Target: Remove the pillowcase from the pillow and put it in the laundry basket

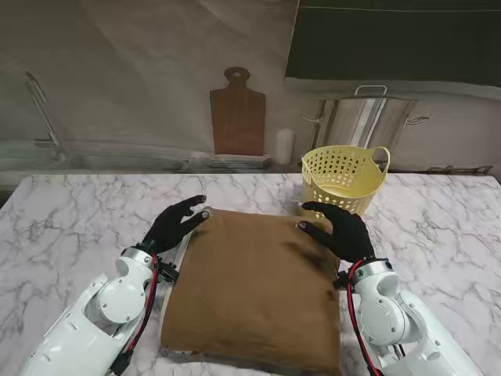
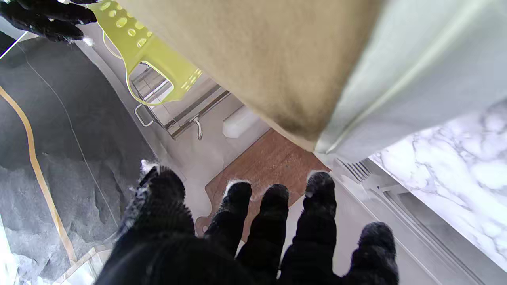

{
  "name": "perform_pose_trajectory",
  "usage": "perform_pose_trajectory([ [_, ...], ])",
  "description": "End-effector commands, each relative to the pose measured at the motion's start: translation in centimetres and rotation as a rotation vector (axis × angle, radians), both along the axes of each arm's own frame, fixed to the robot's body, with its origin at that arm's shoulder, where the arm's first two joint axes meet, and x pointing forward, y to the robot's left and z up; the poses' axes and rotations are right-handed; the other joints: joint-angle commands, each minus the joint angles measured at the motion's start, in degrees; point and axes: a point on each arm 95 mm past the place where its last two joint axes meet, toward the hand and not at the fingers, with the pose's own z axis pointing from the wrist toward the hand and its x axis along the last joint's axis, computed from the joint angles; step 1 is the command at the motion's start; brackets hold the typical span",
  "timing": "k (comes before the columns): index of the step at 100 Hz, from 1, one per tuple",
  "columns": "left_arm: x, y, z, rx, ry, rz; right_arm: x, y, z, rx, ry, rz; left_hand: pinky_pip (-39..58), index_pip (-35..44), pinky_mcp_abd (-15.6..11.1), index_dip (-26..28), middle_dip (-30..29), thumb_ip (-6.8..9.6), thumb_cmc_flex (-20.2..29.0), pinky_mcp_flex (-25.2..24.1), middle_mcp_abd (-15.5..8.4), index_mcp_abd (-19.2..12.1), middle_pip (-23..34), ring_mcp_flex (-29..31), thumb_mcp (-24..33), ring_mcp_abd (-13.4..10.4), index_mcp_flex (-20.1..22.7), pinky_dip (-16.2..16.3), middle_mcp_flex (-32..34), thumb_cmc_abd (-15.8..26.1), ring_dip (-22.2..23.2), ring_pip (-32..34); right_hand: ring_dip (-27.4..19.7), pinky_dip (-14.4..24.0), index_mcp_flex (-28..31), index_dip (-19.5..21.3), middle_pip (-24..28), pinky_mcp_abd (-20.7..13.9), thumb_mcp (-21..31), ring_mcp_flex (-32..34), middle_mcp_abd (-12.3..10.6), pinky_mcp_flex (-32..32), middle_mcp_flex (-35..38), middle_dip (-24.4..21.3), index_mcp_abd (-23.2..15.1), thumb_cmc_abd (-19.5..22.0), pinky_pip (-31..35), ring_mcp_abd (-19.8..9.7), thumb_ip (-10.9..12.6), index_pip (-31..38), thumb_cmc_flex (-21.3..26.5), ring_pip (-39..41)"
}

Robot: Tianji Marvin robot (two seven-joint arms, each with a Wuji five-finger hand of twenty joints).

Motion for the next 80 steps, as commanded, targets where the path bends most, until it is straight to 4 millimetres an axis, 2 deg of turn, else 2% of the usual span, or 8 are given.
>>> perform_pose_trajectory([
  [1,0.22,-0.25,-0.08,-0.003,0.013,-0.004,0.10,0.01,-0.11,0.002,0.006,0.002,28.37,0.51,-0.08,-0.60,-0.86,1.16,0.31,-0.40,-0.33,-1.09,-0.30,-0.67,0.27,-0.15,0.88,0.26,-1.18,2.91,-0.90,-0.41,-0.04,0.81,0.89,0.92,0.47,-0.40,-1.02,-0.98,-0.13,-0.22,0.23,0.16,0.79,1.62,0.52,-0.89,1.13,0.53,1.70,-1.28],
  [61,0.12,-0.30,-0.01,-0.001,0.017,-0.008,-0.01,-0.09,-0.06,0.003,0.003,-0.001,28.40,0.48,-0.11,-0.63,-1.11,1.16,0.35,-0.31,-0.09,-1.07,-0.40,-0.46,0.29,-0.23,0.82,0.32,-1.43,2.89,-0.73,-0.06,-0.04,0.82,0.91,0.91,0.42,-0.41,-1.03,-0.98,-0.11,-0.22,0.19,0.13,0.76,1.60,0.53,-0.84,1.13,0.51,1.68,-1.27],
  [80,0.21,0.22,0.60,0.009,0.013,0.007,0.17,-0.31,-0.46,0.006,0.020,-0.006,27.75,-0.35,-0.17,-1.55,-5.33,1.11,0.63,0.00,0.06,-1.42,-2.67,-0.66,0.24,-0.54,0.63,-0.23,-4.30,2.66,-3.23,-2.01,-0.05,0.79,0.91,0.91,0.40,-0.40,-0.98,-1.05,0.06,-0.32,0.08,0.13,0.78,1.63,0.48,-0.94,1.14,0.52,1.79,-1.29],
])
